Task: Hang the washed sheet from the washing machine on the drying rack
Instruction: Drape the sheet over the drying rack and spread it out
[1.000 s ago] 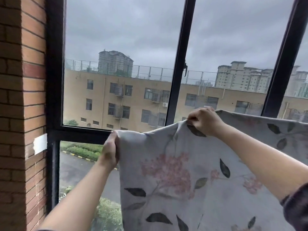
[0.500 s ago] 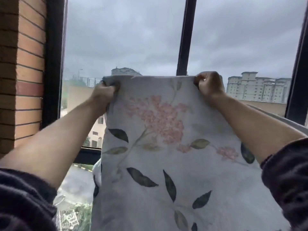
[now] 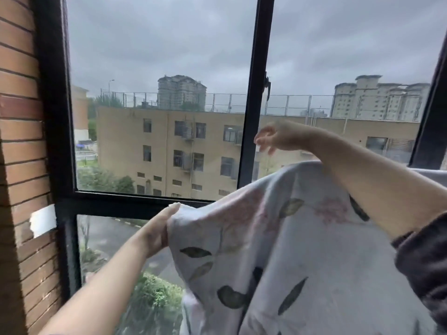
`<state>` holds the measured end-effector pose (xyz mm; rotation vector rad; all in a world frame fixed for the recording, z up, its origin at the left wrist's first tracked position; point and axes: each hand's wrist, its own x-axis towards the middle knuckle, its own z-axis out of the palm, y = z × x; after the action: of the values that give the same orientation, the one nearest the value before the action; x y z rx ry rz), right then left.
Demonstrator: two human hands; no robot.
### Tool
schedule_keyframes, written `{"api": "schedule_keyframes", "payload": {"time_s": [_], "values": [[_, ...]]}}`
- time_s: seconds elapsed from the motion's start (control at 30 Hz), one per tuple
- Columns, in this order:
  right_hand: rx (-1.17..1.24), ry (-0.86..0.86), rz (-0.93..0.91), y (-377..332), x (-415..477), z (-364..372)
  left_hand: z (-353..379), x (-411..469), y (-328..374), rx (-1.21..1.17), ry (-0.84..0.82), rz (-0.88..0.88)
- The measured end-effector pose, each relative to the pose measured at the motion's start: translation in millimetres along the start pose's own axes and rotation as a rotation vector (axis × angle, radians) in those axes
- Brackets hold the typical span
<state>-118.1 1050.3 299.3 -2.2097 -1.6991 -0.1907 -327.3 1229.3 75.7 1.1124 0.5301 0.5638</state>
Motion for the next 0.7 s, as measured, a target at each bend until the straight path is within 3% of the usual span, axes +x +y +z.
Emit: {"api": "schedule_keyframes", "payload": {"time_s": [0.1, 0.23, 0.33, 0.4, 0.53, 0.63, 0.7], "values": [[0.011, 0.072, -0.105, -19.2, -45.7, 8.9, -9.5, -19.4, -48.6, -0.091, -0.112, -0.026], [-0.327, 0.024, -0.08, -24.3, -88.8, 23.9, -10.2, -52.9, -94.0, 0.135, -0.252, -0.058], [-0.41, 0.063, -0.117, -20.6, -106.1, 19.5, -5.7, -73.1, -97.8, 0.216, -0.285, 0.031], [-0.36, 0.058, -0.124, -16.0, -114.5, 16.0, 0.0, -87.4, -78.1, 0.144, -0.242, 0.177], [-0.178, 0.205, -0.051, -5.3, -110.2, 19.1, -0.6, -99.2, 10.0, -0.068, 0.119, 0.436], [0.022, 0.27, -0.014, -8.0, -97.3, 18.1, 6.6, -117.3, 63.4, 0.029, 0.026, 0.477], [0.021, 0.285, 0.006, -4.1, -83.1, 16.7, 13.1, -120.6, 84.5, 0.175, 0.062, 0.514]]}}
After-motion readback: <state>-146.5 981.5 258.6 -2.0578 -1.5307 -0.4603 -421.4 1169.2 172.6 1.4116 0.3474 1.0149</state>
